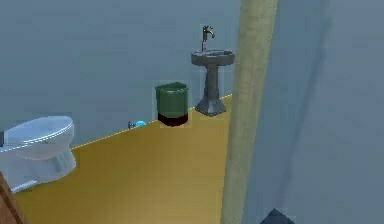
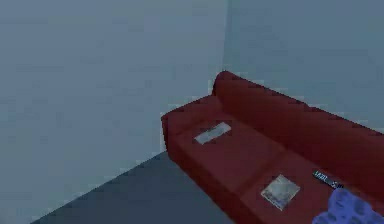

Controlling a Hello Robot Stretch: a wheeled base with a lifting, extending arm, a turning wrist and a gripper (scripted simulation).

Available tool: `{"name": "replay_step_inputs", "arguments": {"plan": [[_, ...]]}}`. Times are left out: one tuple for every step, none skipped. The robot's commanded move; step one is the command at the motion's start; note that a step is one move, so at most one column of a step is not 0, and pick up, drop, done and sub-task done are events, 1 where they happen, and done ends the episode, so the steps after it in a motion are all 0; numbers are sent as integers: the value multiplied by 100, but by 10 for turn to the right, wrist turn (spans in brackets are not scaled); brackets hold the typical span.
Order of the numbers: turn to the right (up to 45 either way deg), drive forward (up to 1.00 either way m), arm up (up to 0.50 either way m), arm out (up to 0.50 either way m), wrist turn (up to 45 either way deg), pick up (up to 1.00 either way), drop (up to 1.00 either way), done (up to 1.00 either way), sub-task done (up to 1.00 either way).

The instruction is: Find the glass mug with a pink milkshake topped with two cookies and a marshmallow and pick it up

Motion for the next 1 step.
{"name": "replay_step_inputs", "arguments": {"plan": [[0, 75, 0, 0, 0, 0, 0, 0, 0]]}}
